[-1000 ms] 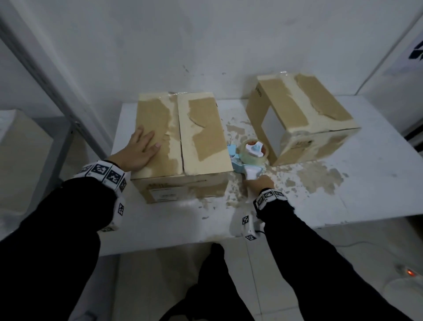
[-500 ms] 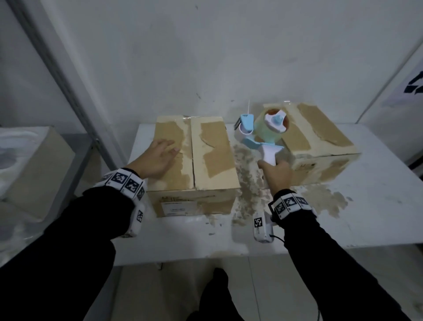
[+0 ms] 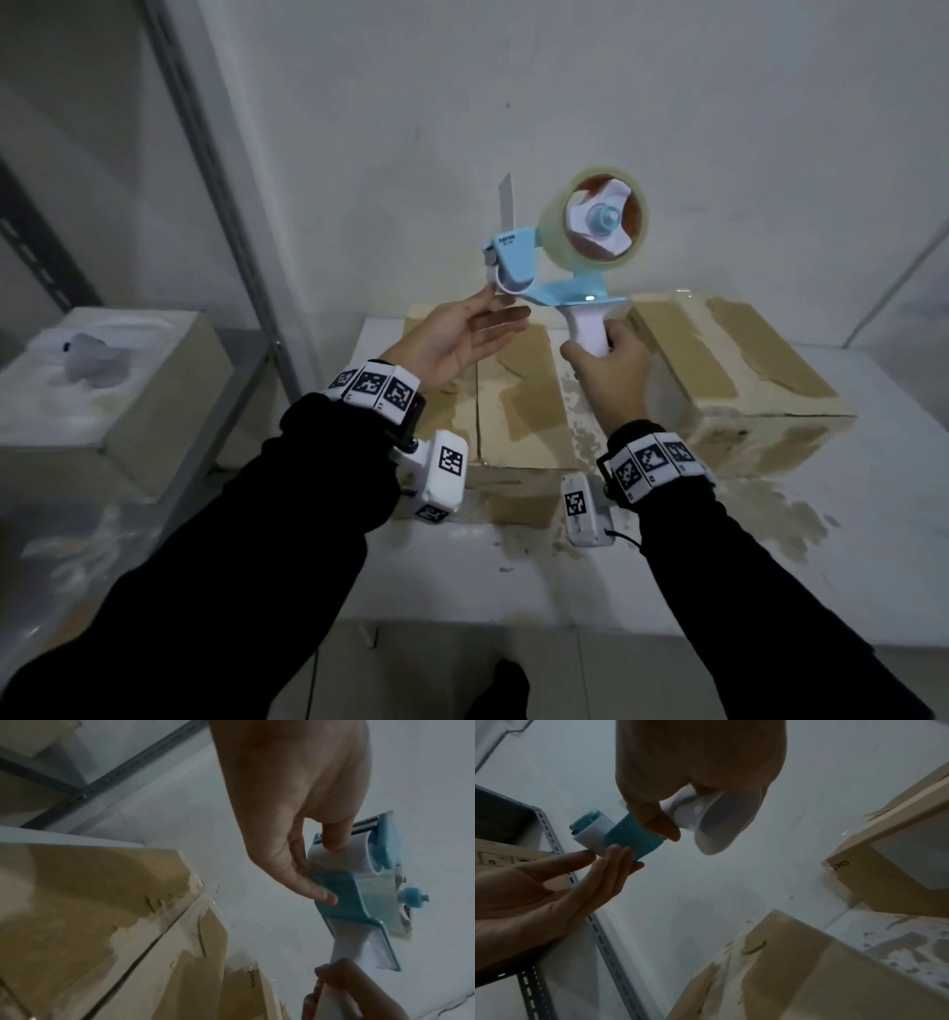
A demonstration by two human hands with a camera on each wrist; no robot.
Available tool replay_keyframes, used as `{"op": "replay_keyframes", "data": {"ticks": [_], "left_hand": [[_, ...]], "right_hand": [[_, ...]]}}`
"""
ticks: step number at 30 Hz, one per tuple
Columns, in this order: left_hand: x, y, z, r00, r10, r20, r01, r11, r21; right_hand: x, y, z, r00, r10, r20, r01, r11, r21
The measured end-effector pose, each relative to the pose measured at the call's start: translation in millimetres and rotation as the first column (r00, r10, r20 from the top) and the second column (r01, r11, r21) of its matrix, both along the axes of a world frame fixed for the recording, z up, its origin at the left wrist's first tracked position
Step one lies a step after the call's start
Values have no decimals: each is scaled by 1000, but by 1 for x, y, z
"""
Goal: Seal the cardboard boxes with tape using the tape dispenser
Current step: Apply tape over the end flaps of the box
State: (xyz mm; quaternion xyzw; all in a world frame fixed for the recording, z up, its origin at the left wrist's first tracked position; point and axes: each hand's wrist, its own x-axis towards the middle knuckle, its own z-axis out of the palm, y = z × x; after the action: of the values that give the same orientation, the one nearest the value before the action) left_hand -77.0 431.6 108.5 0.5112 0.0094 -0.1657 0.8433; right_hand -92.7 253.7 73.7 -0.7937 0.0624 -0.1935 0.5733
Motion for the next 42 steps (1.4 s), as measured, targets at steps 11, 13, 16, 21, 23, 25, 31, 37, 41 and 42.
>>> {"op": "replay_keyframes", "data": {"ticks": [11,13,16,21,23,25,31,37,41,42], "left_hand": [[-5,10,-7,990,133,-40,-138,962,-235],[-6,15,-7,992,112,-53,-122,966,-226],[-7,28,-8,996,68,-49,-75,986,-151],[-6,62,-26,983,94,-160,-83,994,76],[-12,75,-39,965,83,-247,-40,984,175],[-21,86,-52,946,76,-314,0,972,233],[-48,107,-80,926,132,-354,-15,949,315],[-65,109,-101,944,268,-194,-151,872,467],[-69,111,-112,956,273,-106,-169,810,561],[-70,111,-113,961,258,-97,-157,803,575]], "right_hand": [[2,18,0,997,65,34,-66,998,12],[5,18,-2,996,89,25,-90,996,10],[8,20,-6,979,201,-19,-199,978,54],[10,25,-19,892,426,-151,-400,900,173],[8,28,-26,868,443,-225,-432,896,99],[5,33,-33,849,454,-271,-468,883,14],[-14,55,-56,819,490,-299,-511,859,9],[-25,61,-64,774,557,-301,-574,818,40],[-25,57,-68,752,579,-315,-611,792,-5],[-25,56,-69,757,574,-313,-607,794,-11]]}}
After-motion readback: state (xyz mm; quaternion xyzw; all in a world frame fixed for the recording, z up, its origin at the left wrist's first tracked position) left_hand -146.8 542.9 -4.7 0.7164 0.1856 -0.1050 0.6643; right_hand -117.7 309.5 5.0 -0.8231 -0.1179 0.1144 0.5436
